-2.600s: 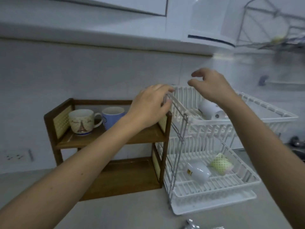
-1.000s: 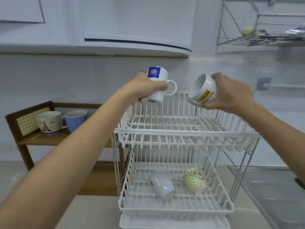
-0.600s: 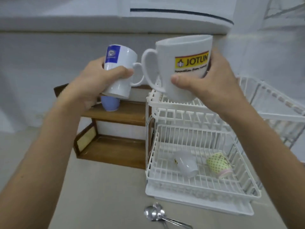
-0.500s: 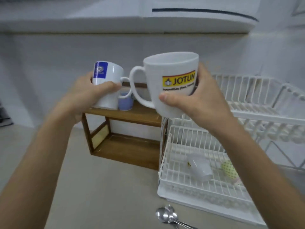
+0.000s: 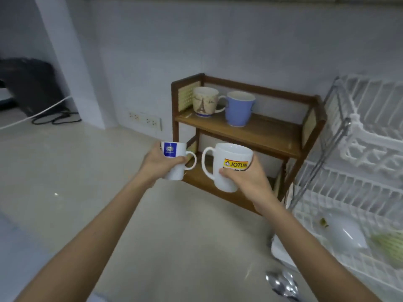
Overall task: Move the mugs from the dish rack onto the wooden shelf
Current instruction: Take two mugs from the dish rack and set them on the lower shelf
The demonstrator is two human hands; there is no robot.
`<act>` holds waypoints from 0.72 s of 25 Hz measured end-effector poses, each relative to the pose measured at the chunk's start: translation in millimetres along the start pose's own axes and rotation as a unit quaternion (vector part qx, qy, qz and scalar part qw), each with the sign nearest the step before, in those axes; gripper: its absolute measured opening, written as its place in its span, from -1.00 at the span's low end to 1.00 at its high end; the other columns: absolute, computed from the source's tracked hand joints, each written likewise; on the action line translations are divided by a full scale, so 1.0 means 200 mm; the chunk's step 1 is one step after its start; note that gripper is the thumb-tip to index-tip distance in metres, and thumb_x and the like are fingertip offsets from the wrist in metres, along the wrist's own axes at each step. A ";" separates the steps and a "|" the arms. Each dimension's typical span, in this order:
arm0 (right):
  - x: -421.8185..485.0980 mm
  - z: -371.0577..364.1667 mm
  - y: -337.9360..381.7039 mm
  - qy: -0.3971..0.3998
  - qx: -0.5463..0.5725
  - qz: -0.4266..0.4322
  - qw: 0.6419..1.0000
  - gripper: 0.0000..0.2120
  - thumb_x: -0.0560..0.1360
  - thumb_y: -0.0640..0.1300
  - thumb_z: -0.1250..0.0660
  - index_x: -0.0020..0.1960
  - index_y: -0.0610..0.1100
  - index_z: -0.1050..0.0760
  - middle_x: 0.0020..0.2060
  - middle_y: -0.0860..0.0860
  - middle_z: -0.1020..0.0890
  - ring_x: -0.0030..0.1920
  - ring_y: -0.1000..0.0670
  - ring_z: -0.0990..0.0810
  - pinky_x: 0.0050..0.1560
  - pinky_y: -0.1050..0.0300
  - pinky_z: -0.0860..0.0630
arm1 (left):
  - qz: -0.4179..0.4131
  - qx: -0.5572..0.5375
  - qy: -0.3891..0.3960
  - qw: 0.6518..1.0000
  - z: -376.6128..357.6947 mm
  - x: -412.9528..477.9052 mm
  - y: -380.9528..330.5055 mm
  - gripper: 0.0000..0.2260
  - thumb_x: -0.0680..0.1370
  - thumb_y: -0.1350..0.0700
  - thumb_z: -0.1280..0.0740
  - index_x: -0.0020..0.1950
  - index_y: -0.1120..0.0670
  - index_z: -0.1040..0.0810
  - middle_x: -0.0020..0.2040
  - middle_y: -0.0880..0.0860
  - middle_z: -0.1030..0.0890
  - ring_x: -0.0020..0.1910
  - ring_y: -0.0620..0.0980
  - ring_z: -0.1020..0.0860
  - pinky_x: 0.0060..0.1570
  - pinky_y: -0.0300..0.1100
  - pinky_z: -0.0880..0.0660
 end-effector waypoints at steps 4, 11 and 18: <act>0.14 -0.10 -0.34 -0.082 -0.057 -0.098 0.990 -0.24 -0.01 0.15 -0.54 0.09 -0.01 -0.33 -0.03 0.05 -0.59 -0.05 -0.01 -0.59 -0.14 0.08 -0.53 | -0.019 0.069 0.049 0.996 -0.21 0.19 0.21 -0.34 0.22 -0.05 -0.58 0.19 -0.03 -0.32 0.06 -0.01 -0.51 -0.06 -0.01 -0.51 -0.17 -0.15 -0.51; 0.44 -0.20 -0.76 -0.195 -0.068 -0.203 0.957 -0.14 0.09 0.03 -0.60 0.22 -0.09 -0.19 0.13 -0.09 -0.53 0.09 -0.13 -0.54 -0.04 0.05 -0.50 | -0.068 0.120 0.091 0.986 -0.56 0.54 0.34 -0.33 0.26 -0.04 -0.58 0.27 0.04 -0.38 0.18 0.09 -0.55 0.15 0.15 -0.52 0.05 -0.03 -0.49; 0.65 -0.22 -0.89 -0.233 -0.103 -0.185 0.949 -0.12 0.11 0.01 -0.62 0.26 -0.06 -0.20 0.18 -0.08 -0.54 0.18 -0.15 -0.51 0.06 0.08 -0.43 | -0.093 0.121 0.074 0.985 -0.80 0.76 0.35 -0.39 0.33 0.11 -0.55 0.31 0.09 -0.39 0.24 0.10 -0.53 0.23 0.13 -0.49 0.17 -0.04 -0.47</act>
Point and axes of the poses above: each hand's wrist, its own x-axis towards the middle knuckle, its own z-axis out of the back of the hand, y = z × x, the point moved 10 cm from there along x, towards the middle knuckle
